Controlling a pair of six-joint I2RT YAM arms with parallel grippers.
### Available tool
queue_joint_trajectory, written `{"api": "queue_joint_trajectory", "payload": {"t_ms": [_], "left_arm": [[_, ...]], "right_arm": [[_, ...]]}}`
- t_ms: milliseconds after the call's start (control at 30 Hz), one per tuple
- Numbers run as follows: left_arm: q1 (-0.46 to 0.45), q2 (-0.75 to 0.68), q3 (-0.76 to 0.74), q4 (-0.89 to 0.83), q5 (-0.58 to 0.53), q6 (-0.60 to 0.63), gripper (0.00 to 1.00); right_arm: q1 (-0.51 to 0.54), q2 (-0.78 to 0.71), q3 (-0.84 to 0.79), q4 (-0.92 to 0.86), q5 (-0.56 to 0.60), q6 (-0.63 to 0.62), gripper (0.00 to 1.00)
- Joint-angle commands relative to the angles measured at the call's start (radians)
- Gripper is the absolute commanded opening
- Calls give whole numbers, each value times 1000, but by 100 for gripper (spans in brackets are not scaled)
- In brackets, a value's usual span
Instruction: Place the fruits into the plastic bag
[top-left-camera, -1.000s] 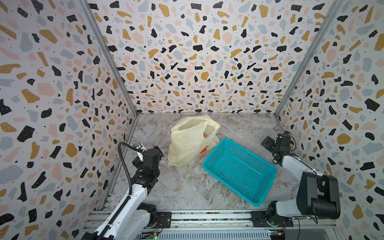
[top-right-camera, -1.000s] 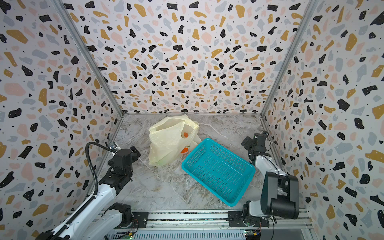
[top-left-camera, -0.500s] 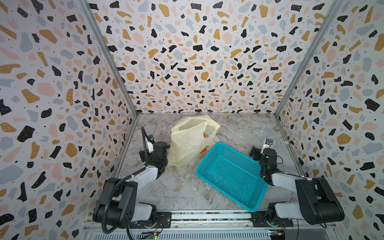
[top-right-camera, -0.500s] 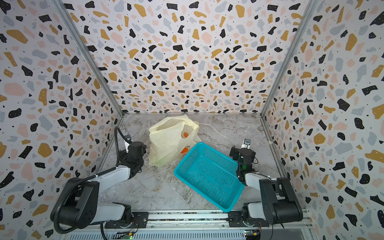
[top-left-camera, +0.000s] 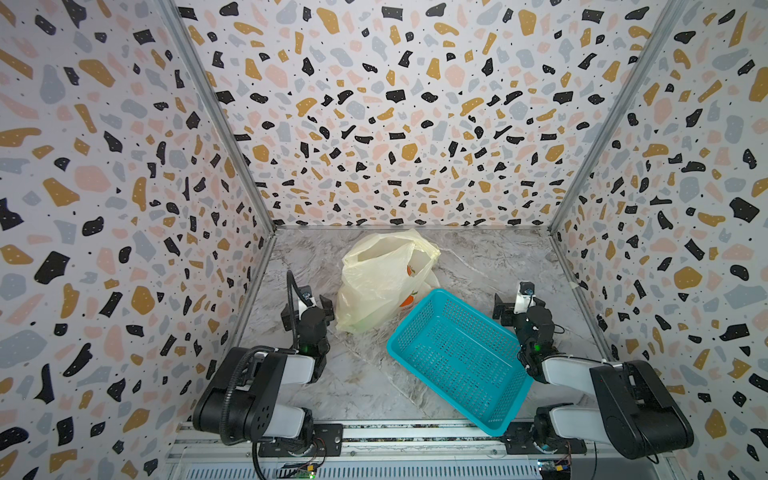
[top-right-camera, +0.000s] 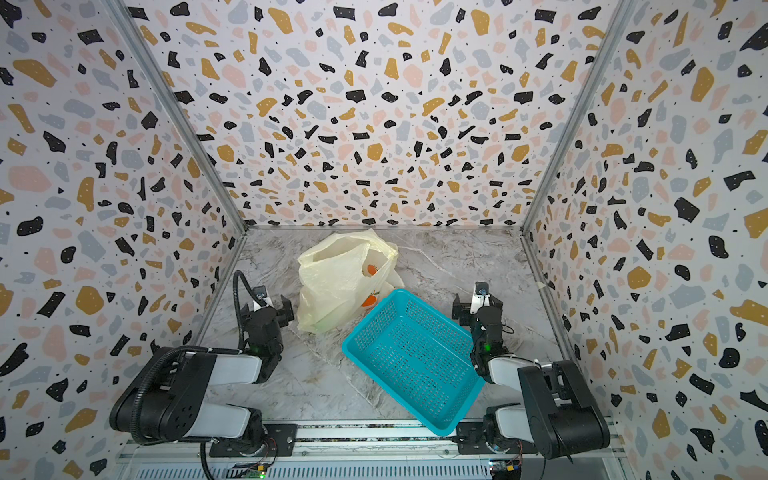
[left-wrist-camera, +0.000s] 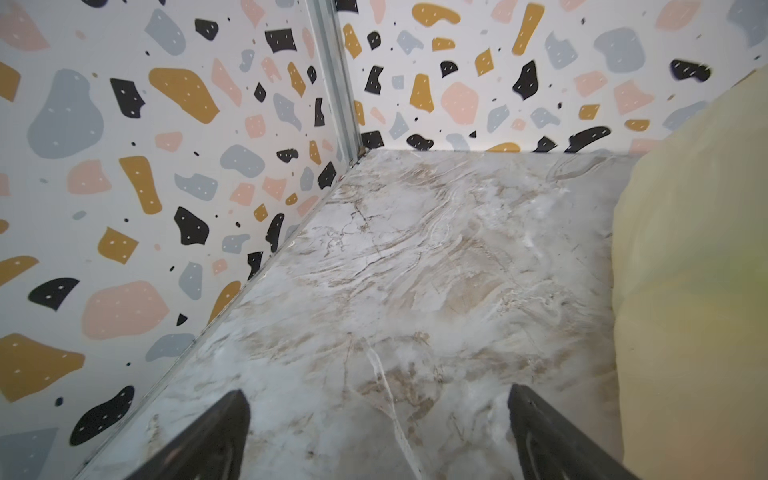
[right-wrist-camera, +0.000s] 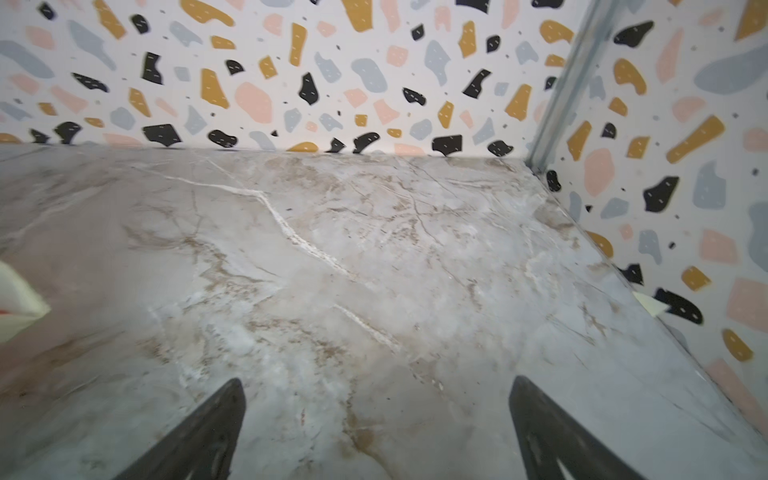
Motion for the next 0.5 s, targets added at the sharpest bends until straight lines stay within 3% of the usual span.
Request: {"api": "queue_joint_trajectory", "payload": {"t_ms": [0, 100, 200, 300, 333, 433, 467], "left_arm": [[19, 6, -11, 156, 107, 28, 100], [24, 8, -5, 153, 116, 28, 100], [24, 9, 1, 138, 116, 28, 100], [25, 9, 3, 137, 117, 27, 100], [25, 9, 3, 136, 118, 26, 100], [27, 12, 5, 135, 117, 26, 99], [27, 11, 5, 135, 119, 27, 100]], "right_arm": [[24, -19, -2, 47, -47, -58, 99], [27, -22, -8, 53, 19, -74, 99], [10, -30, -62, 176, 67, -98, 99], [-39, -18, -68, 204, -22, -102, 99], [-73, 17, -95, 285, -87, -101, 99], [-150, 246, -155, 676, -135, -35, 99], [-177, 205, -122, 539, -197, -24, 99]]}}
